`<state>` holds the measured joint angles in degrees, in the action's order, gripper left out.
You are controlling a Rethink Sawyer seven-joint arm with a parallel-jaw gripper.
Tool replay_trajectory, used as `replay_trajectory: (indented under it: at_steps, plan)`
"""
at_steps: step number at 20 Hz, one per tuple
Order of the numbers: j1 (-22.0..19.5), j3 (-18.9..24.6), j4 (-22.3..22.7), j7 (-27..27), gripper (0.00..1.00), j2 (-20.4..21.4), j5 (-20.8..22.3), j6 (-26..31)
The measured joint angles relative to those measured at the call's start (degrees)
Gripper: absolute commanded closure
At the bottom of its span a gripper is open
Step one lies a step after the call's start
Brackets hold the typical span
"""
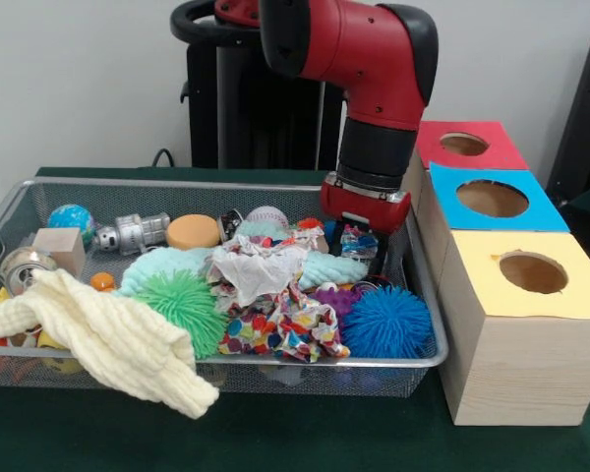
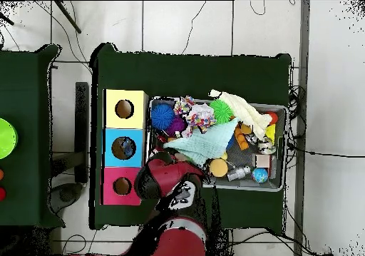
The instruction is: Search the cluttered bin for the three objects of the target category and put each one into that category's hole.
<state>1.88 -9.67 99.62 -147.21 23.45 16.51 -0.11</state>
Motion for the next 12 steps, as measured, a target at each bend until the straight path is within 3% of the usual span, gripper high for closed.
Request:
replay_trajectory:
  at_steps: [4,12]
  plan:
    - [-3.66,4.47,-0.56,0.00,0.00,2.00,1.89,7.10]
    - [-3.81,5.63,-0.63,0.00,0.00,2.24,5.70,8.03]
